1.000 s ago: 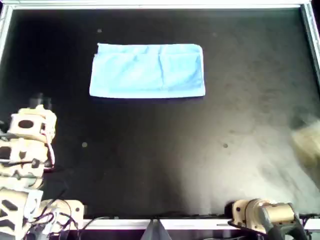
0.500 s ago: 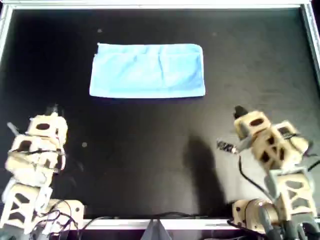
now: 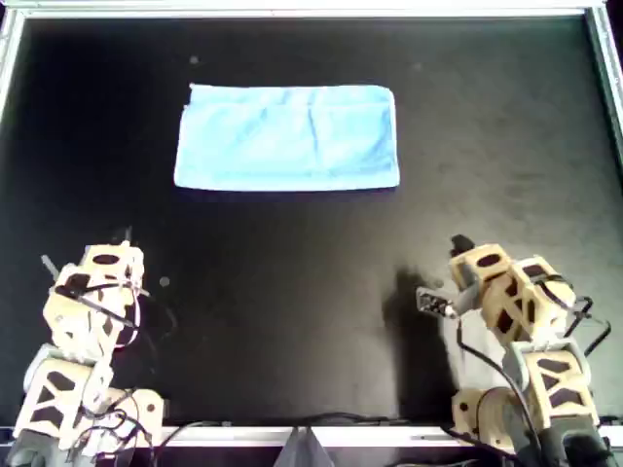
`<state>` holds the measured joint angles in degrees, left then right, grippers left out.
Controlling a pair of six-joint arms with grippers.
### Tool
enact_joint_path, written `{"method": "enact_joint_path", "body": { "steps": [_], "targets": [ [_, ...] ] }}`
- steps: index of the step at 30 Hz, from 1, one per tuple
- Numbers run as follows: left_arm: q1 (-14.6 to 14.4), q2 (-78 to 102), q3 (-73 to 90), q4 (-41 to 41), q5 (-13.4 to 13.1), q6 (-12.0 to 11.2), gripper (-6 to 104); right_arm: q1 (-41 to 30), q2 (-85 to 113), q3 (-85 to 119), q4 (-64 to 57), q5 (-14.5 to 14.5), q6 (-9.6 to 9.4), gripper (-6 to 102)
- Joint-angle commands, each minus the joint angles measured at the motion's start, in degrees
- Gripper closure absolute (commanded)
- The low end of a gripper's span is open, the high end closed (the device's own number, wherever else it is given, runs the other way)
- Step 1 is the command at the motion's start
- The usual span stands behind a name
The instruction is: Fold a cloth
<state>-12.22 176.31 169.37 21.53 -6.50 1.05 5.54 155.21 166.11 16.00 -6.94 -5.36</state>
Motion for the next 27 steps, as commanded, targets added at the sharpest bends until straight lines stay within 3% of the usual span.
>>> {"method": "enact_joint_path", "body": {
  "steps": [1, 5, 17, 27],
  "targets": [
    [0.5, 0.6, -0.5, -1.2, 0.4, -0.4, 32, -2.5, 1.4, 1.6, -8.5, -0.3, 0.0, 37],
    [0.7, 0.6, -0.4, -1.1, 0.4, -0.4, 32, -2.5, 1.4, 7.2, -16.4, -0.3, 0.0, 38],
    [0.4, 0.1, 2.7, -1.1, 0.5, -0.4, 32, -1.6, -4.6, 5.8, -16.7, -1.3, 0.18, 38],
    [0.4, -18.0, -1.1, -2.5, 0.5, 0.4, 32, -1.1, -52.3, -27.4, -16.6, -1.4, 1.05, 37]
  ]
}}
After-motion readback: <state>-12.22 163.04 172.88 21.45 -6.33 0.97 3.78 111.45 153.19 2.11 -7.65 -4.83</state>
